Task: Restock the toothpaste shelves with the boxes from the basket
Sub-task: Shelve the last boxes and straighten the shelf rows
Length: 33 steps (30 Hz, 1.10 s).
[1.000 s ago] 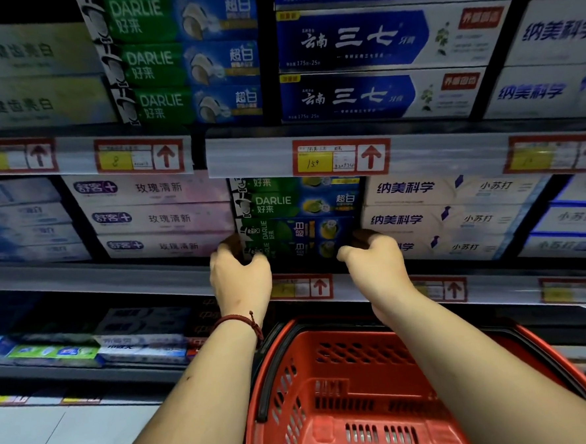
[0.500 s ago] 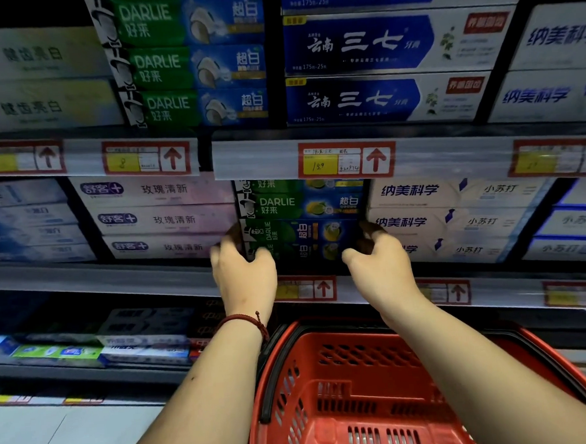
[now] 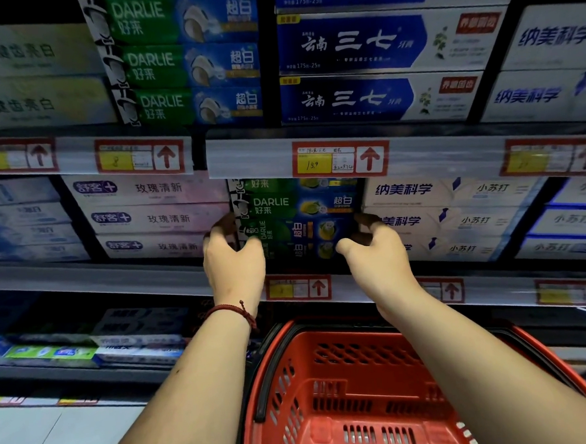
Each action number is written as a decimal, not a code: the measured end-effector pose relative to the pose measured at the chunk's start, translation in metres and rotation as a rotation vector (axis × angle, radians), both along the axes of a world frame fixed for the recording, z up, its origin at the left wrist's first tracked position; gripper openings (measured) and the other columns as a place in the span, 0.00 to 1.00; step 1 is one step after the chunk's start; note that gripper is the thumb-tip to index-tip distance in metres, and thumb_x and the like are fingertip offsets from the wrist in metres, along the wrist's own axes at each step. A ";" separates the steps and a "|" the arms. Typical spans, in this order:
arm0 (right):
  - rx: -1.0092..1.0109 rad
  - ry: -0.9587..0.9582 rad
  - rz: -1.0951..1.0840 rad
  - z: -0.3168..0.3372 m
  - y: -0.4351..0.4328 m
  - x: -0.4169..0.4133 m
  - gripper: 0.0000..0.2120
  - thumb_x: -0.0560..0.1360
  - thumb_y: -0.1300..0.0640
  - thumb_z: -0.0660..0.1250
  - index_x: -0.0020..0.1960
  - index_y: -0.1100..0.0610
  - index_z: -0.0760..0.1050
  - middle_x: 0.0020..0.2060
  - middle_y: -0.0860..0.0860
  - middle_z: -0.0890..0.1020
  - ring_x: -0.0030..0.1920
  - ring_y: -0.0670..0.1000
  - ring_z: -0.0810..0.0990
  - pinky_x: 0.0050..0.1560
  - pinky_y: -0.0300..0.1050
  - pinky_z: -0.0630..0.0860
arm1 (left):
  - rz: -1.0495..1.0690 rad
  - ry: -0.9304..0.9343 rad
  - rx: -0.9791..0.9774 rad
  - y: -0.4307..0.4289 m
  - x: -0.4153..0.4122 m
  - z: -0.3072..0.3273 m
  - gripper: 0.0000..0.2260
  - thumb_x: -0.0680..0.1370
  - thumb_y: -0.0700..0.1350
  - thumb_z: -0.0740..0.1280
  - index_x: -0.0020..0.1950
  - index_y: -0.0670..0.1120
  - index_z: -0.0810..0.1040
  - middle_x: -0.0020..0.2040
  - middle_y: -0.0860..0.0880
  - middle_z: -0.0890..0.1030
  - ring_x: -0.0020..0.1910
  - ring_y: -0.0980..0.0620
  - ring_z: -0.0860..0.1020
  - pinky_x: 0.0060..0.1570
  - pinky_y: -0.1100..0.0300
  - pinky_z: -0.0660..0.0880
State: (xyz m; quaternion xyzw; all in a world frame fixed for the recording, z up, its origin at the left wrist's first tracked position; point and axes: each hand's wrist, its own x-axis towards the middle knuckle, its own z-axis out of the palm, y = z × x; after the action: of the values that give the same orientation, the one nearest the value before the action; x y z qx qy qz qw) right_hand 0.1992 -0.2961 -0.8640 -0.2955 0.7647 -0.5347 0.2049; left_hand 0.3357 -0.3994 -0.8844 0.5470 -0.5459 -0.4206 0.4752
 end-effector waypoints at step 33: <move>-0.095 0.022 -0.022 0.021 -0.002 0.004 0.24 0.76 0.58 0.69 0.71 0.48 0.71 0.59 0.49 0.80 0.59 0.53 0.78 0.63 0.55 0.78 | -0.074 0.116 -0.114 -0.009 -0.004 0.016 0.28 0.75 0.43 0.68 0.74 0.58 0.70 0.71 0.51 0.68 0.69 0.47 0.71 0.70 0.48 0.70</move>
State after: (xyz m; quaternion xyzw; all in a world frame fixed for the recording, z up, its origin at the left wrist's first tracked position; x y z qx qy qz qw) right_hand 0.2034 -0.2983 -0.8434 -0.3022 0.7440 -0.5693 0.1761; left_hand 0.3315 -0.4087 -0.8686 0.4732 -0.5604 -0.4370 0.5206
